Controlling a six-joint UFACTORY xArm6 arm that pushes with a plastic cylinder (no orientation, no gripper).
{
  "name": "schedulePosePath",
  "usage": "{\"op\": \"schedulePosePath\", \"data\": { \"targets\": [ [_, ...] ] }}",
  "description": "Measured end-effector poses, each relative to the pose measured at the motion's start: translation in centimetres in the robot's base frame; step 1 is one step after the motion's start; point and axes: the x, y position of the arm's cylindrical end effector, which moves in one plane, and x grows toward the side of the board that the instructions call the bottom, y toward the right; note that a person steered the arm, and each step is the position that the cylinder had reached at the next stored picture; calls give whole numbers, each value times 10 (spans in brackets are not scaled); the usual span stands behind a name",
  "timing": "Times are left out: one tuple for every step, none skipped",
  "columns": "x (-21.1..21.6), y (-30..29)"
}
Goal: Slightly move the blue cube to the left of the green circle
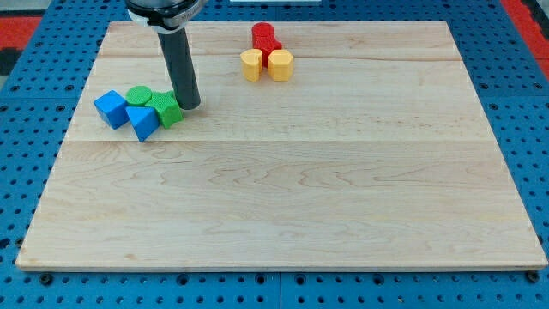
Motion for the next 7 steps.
{"op": "schedulePosePath", "data": {
  "targets": [
    [68, 48],
    [125, 31],
    [156, -53],
    [157, -127],
    [148, -154],
    [96, -154],
    [62, -153]
  ]
}}
